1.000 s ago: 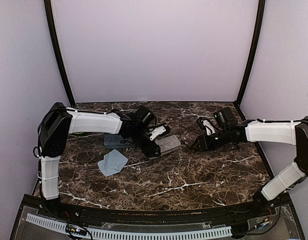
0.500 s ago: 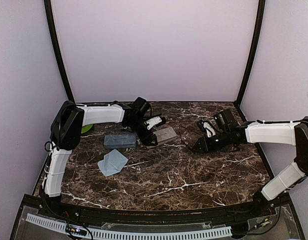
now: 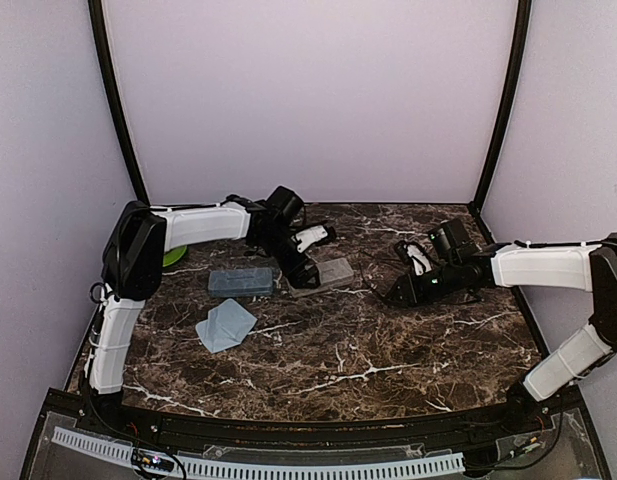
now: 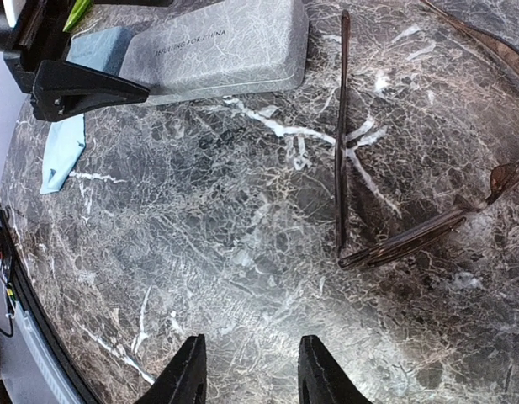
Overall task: Organize the sunglasses
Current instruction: Move the case with sunglasses to the center of the board, then pick up the sunglasses case from the center of the board.
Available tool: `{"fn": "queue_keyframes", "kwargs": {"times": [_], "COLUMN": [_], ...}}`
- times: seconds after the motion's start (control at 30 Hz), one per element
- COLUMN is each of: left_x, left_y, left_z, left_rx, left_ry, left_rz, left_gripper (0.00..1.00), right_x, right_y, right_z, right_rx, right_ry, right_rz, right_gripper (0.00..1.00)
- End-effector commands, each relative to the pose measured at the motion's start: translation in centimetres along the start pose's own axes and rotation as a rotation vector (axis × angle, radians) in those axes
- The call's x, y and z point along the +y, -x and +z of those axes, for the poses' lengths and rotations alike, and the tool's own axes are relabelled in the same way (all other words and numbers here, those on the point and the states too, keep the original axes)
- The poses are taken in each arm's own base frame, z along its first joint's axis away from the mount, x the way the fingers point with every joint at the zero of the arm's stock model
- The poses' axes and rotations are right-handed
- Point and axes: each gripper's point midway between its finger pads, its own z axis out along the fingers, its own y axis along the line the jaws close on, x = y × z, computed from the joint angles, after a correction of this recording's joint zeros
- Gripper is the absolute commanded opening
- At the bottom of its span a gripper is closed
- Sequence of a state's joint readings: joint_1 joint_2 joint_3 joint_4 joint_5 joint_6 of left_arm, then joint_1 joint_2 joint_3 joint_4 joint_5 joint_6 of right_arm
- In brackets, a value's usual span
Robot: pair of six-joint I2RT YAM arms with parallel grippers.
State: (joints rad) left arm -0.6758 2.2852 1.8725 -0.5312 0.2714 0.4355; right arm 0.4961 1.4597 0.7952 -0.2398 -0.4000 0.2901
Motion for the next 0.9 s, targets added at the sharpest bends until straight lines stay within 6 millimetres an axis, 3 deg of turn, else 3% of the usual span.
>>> {"fn": "queue_keyframes", "kwargs": {"times": [0.0, 0.2, 0.23, 0.4, 0.5, 0.67, 0.87], "left_x": [0.0, 1.3, 2.2, 3.0, 4.0, 4.6, 4.6], "left_y": [1.4, -2.4, -3.3, -7.1, -8.9, -9.7, -11.0], "left_z": [-4.9, -7.8, -8.6, -10.0, -10.3, -10.4, -8.7], "left_rx": [-0.038, 0.012, 0.015, 0.073, 0.118, 0.107, 0.162], "left_ry": [0.036, 0.119, 0.133, 0.18, 0.224, 0.186, 0.119], "left_rz": [0.038, 0.024, 0.0, 0.004, 0.008, -0.025, -0.045], "left_gripper": [0.99, 0.99, 0.99, 0.99, 0.99, 0.99, 0.99], "right_x": [0.5, 0.7, 0.7, 0.9, 1.0, 0.9, 0.8], "right_y": [0.8, 0.7, 0.7, 0.7, 0.8, 0.5, 0.1], "right_z": [-0.2, 0.3, 0.4, 0.9, 1.1, 1.6, 1.8], "right_rx": [-0.032, -0.036, -0.036, -0.033, -0.031, -0.021, -0.019], "right_ry": [0.028, 0.055, 0.058, 0.087, 0.096, 0.106, 0.11], "right_rz": [-0.006, -0.012, -0.013, -0.027, -0.039, -0.055, -0.055], "right_gripper": [0.38, 0.37, 0.37, 0.37, 0.37, 0.37, 0.37]}}
